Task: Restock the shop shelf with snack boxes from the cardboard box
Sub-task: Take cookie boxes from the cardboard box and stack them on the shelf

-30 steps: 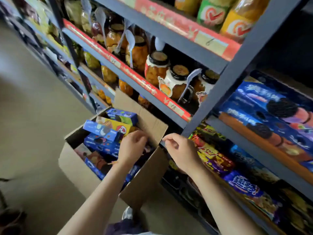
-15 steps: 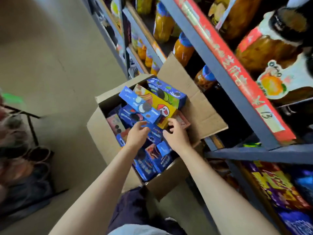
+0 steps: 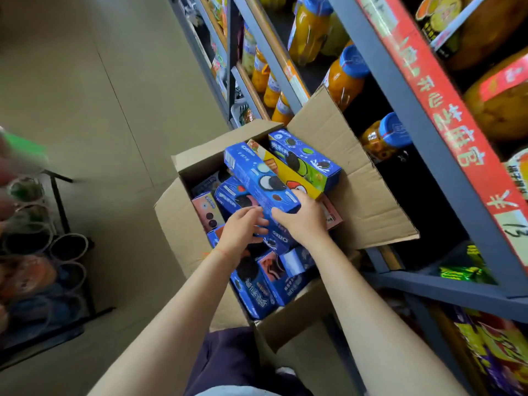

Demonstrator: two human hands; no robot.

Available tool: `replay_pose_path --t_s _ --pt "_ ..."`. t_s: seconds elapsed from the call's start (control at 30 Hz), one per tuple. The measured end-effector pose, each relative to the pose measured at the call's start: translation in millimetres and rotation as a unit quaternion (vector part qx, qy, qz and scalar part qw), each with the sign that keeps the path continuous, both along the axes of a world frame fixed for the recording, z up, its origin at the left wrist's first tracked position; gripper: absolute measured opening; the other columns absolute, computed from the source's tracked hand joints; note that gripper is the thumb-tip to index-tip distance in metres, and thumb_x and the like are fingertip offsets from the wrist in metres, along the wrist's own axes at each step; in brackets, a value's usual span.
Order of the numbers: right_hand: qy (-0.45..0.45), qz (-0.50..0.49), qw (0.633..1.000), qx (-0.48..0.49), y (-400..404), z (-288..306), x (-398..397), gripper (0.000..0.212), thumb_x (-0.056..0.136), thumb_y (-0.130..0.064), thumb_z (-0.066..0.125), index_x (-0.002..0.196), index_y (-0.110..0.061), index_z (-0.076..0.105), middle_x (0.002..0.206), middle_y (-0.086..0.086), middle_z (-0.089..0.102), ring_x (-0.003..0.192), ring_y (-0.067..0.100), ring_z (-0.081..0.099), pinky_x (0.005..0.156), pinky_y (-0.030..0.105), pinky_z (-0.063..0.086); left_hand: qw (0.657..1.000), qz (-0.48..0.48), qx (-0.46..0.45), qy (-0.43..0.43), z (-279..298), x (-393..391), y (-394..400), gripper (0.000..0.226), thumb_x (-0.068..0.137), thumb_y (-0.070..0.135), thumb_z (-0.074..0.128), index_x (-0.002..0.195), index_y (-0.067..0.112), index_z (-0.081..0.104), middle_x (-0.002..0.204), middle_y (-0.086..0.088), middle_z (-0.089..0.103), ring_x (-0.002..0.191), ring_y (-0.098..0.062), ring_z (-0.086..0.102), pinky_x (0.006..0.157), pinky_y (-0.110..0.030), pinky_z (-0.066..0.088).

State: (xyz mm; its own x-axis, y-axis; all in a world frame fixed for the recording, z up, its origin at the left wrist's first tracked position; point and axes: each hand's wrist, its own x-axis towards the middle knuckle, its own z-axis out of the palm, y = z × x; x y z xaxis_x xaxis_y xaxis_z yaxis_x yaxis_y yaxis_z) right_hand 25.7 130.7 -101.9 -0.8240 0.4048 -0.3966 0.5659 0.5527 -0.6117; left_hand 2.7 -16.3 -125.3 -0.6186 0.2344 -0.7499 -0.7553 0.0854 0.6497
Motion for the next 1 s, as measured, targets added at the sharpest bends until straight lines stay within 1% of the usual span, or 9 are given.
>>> replay_pose_path --t_s 0.07,0.17,0.3,0.4,0.5,0.6,0.73,0.9,1.0 --pt "-0.01 -0.069 0.984 -0.162 5.7 14.9 15.4 0.039 0.074 -0.044 0.078 0.105 -0.022 0.068 0.1 -0.013 0.07 0.099 0.014 0.067 0.088 0.039 0.055 0.999 0.013 0.035 -0.007 14.7 2.7 4.5 0.039 0.099 0.043 0.054 0.124 0.013 0.058 0.094 0.0 0.064 0.08 -0.015 0.067 0.059 -0.023 0.054" --pt "0.018 -0.064 0.968 -0.244 9.0 35.6 49.5 0.058 0.067 -0.048 0.077 0.118 -0.022 0.069 0.11 -0.005 0.074 0.103 0.012 0.069 0.09 0.038 0.056 0.995 0.038 0.088 0.032 43.0 10.3 15.8 0.041 0.096 0.046 0.059 0.125 0.017 0.059 0.104 0.004 0.073 0.087 -0.013 0.073 0.063 -0.024 0.055" --pt "0.05 -0.037 0.976 -0.21 18.7 72.0 94.5 0.057 0.074 -0.025 0.084 0.123 -0.025 0.055 0.114 -0.004 0.069 0.102 0.005 0.066 0.091 0.027 0.052 0.986 0.041 0.135 0.084 81.5 29.7 35.5 0.026 0.095 0.027 0.065 0.117 0.013 0.063 0.108 -0.011 0.074 0.094 -0.027 0.073 0.071 -0.037 0.06" --pt "0.076 -0.041 0.974 -0.207 34.3 113.4 127.9 0.069 0.065 -0.044 0.088 0.122 -0.035 0.049 0.12 -0.007 0.067 0.108 0.006 0.065 0.099 0.034 0.051 0.975 -0.006 0.2 0.097 115.7 55.5 48.4 0.035 0.085 0.019 0.072 0.116 0.005 0.063 0.1 -0.013 0.072 0.096 -0.035 0.068 0.08 -0.046 0.057" --pt "0.159 -0.058 0.972 -0.16 48.4 164.1 168.3 0.06 0.06 -0.062 0.08 0.111 -0.044 0.053 0.116 -0.01 0.065 0.113 0.008 0.062 0.101 0.04 0.049 0.95 -0.106 0.256 0.144 154.7 89.6 59.0 0.044 0.079 0.019 0.072 0.119 0.004 0.062 0.103 -0.015 0.071 0.1 -0.034 0.064 0.086 -0.048 0.05" --pt "0.231 -0.091 0.957 -0.152 60.8 213.8 223.0 0.054 0.064 -0.055 0.086 0.109 -0.039 0.058 0.105 -0.009 0.07 0.101 0.005 0.066 0.089 0.027 0.053 0.917 -0.185 0.298 0.192 194.7 136.0 75.8 0.057 0.08 0.02 0.078 0.127 -0.001 0.055 0.119 -0.032 0.064 0.104 -0.041 0.056 0.088 -0.054 0.039" --pt "0.29 -0.127 0.94 -0.129 72.4 269.6 311.3 0.042 0.062 -0.043 0.08 0.1 -0.037 0.063 0.094 -0.023 0.071 0.091 -0.006 0.066 0.08 0.015 0.051 0.875 -0.235 0.351 0.237 252.2 208.4 104.1 0.042 0.086 0.009 0.064 0.126 0.001 0.054 0.115 -0.012 0.071 0.103 -0.024 0.067 0.084 -0.034 0.055" --pt "0.347 -0.165 0.919 -0.09 90.1 310.5 408.3 0.029 0.075 -0.027 0.082 0.093 -0.043 0.066 0.089 -0.03 0.071 0.086 -0.012 0.065 0.074 0.01 0.046 0.836 -0.308 0.361 0.274 297.5 289.9 142.6 0.048 0.089 0.03 0.066 0.128 0.004 0.057 0.131 -0.025 0.061 0.12 -0.05 0.055 0.099 -0.064 0.046" --pt "0.375 -0.181 0.909 -0.031 102.9 331.2 458.8 0.03 0.079 -0.028 0.081 0.099 -0.045 0.066 0.102 -0.02 0.072 0.096 -0.002 0.067 0.079 0.019 0.049 0.813 -0.346 0.37 0.288 318.2 336.5 160.9 0.039 0.093 0.022 0.062 0.128 0.006 0.059 0.128 -0.013 0.066 0.118 -0.033 0.063 0.097 -0.051 0.053"
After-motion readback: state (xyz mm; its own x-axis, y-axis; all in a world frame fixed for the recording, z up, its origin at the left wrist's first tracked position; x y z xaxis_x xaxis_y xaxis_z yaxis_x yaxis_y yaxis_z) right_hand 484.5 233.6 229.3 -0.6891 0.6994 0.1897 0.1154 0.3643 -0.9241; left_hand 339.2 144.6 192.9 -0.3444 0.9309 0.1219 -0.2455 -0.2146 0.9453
